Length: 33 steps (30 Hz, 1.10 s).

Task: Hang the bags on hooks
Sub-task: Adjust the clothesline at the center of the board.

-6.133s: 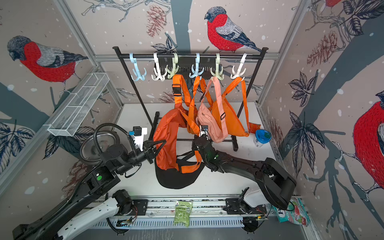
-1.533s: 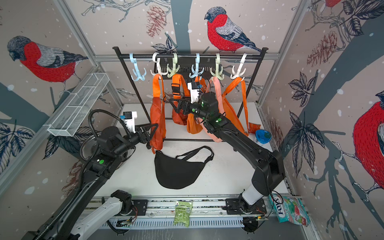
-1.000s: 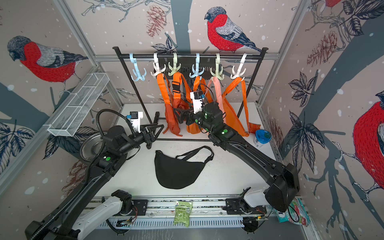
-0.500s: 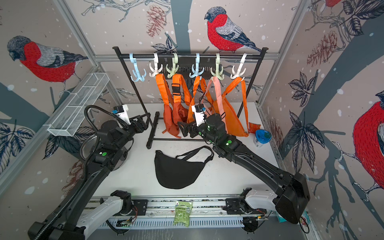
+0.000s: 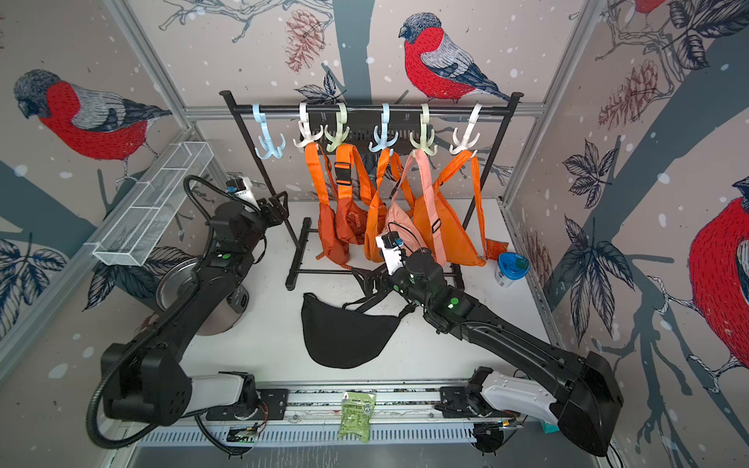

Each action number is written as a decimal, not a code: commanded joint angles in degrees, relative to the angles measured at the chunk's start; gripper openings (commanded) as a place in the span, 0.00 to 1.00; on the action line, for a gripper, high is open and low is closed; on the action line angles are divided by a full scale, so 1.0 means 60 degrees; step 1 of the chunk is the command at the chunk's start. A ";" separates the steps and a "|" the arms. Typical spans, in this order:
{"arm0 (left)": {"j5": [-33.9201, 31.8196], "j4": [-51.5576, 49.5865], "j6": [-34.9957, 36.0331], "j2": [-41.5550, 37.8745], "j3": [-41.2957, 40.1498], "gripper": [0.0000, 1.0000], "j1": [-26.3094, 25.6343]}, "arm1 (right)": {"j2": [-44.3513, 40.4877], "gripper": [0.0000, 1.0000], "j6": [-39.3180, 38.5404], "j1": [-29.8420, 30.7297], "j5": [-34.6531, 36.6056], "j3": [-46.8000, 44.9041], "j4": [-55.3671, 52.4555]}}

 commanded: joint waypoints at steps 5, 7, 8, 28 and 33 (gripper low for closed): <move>-0.0364 0.1289 0.1071 0.1081 0.0809 0.66 0.0030 | -0.0735 0.99 0.0083 0.0026 0.0309 -0.0652 0.0284; -0.0504 0.0982 0.1177 0.1239 0.1051 0.53 0.0025 | -0.0887 0.99 0.0086 0.0019 0.0367 -0.0766 0.0234; -0.0649 0.0725 0.1248 0.1312 0.1206 0.46 0.0032 | -0.0961 0.99 0.0086 0.0014 0.0393 -0.0824 0.0205; -0.1103 -0.0530 0.1723 0.0017 0.0562 0.12 0.0018 | -0.1014 0.99 -0.0500 0.0412 0.0427 -0.1151 -0.0335; -0.0976 -0.0556 0.1616 -0.0357 0.0231 0.12 0.0018 | -0.0669 0.99 -0.1209 0.1323 0.0652 -0.1122 -0.0940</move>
